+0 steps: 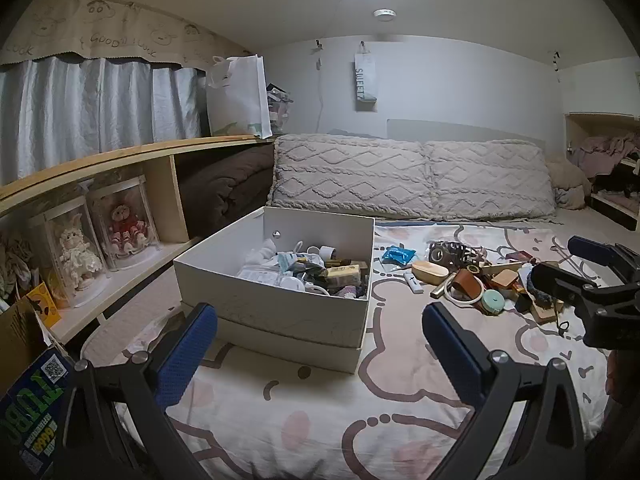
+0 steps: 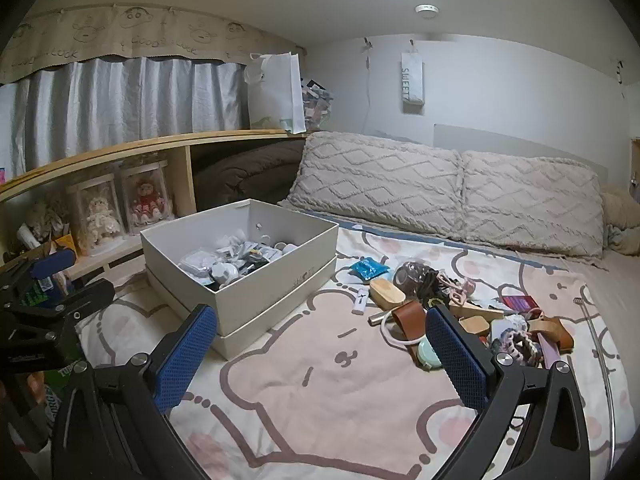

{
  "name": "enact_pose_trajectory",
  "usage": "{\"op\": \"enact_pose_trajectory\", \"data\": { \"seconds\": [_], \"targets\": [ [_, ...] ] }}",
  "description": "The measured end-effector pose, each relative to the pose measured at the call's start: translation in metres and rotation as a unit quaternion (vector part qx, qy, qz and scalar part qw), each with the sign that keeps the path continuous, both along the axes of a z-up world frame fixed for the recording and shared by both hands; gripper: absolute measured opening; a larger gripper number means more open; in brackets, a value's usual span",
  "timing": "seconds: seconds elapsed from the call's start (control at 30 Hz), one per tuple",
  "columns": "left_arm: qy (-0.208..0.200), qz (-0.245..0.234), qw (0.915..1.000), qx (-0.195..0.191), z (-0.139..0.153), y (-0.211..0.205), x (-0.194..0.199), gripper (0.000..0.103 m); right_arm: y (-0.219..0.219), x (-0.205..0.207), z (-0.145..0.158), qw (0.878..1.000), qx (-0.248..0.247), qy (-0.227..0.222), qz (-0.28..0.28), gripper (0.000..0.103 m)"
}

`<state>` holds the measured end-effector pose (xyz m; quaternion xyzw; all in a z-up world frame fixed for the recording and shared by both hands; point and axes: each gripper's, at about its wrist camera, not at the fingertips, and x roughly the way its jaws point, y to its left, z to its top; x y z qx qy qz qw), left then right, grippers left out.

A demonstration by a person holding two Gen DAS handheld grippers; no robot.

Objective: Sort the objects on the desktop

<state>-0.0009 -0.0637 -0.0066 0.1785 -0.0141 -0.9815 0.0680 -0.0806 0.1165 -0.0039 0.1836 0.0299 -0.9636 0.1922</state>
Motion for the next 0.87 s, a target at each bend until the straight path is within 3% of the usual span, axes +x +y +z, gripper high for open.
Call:
{"op": "enact_pose_trajectory", "data": {
  "seconds": [0.87],
  "targets": [
    [0.0,0.008,0.9999,0.01,-0.0009,-0.0014,-0.0017,0.103,-0.0023,0.0049,0.0012,1.0,0.009,0.002,0.005,0.103]
  ]
}}
